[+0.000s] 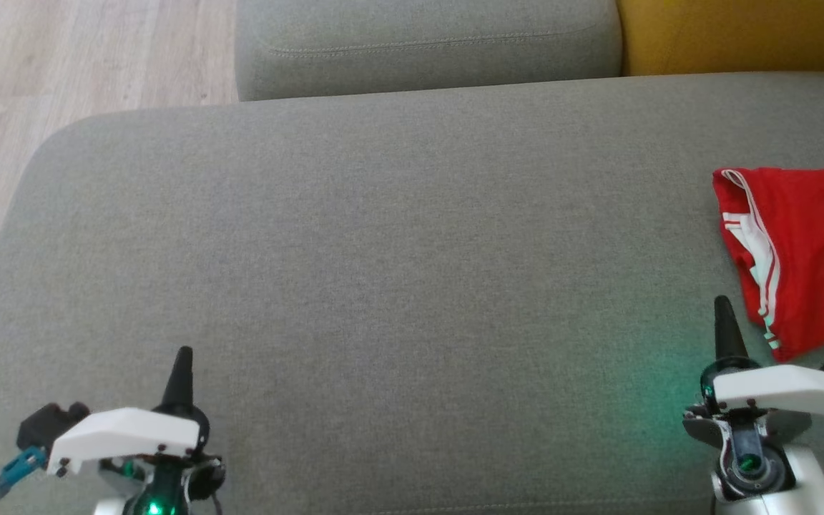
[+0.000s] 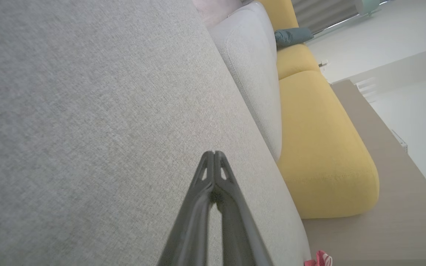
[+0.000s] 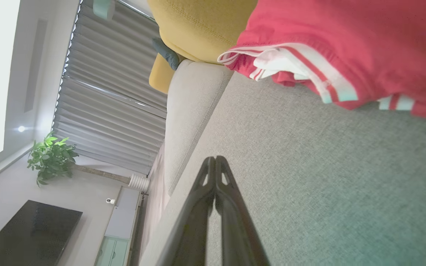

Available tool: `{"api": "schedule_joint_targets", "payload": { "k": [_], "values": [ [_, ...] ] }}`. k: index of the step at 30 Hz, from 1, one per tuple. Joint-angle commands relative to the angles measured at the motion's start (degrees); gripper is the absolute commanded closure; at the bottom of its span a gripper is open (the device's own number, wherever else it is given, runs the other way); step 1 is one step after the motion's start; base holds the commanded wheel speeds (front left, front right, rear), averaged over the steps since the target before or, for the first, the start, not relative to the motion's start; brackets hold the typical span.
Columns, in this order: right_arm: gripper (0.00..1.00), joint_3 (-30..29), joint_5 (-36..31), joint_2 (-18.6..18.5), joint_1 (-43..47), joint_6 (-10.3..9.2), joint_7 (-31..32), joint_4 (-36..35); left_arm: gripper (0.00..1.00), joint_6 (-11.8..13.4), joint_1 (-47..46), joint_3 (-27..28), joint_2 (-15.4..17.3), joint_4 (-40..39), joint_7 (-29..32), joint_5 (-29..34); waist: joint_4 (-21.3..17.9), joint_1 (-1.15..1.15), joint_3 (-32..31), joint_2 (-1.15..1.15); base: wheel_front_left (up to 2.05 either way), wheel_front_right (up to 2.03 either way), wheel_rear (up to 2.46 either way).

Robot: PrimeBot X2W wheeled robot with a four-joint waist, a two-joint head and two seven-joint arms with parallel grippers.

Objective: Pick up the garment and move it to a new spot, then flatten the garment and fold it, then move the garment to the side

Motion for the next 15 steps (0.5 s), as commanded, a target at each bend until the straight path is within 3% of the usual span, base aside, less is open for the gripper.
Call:
{"api": "schedule_joint_targets", "payload": {
  "k": [1, 15],
  "values": [
    [1.00, 0.3, 1.6, -0.2, -1.2, 0.25, 0.4, -2.6, 1.00, -0.7, -3.1, 2.0, 0.5, -2.3, 0.3, -1.5, 0.0, 0.00, 0.0, 0.00, 0.00, 0.00, 0.00],
    [1.00, -1.1, 10.7, -0.1, 0.0, 0.30, 2.7, -5.6, 1.00, -2.7, -3.2, 4.1, 0.5, -3.6, 2.7, -10.4, 0.5, 0.00, -0.4, 0.00, 0.00, 0.00, 0.00]
  ]
}}
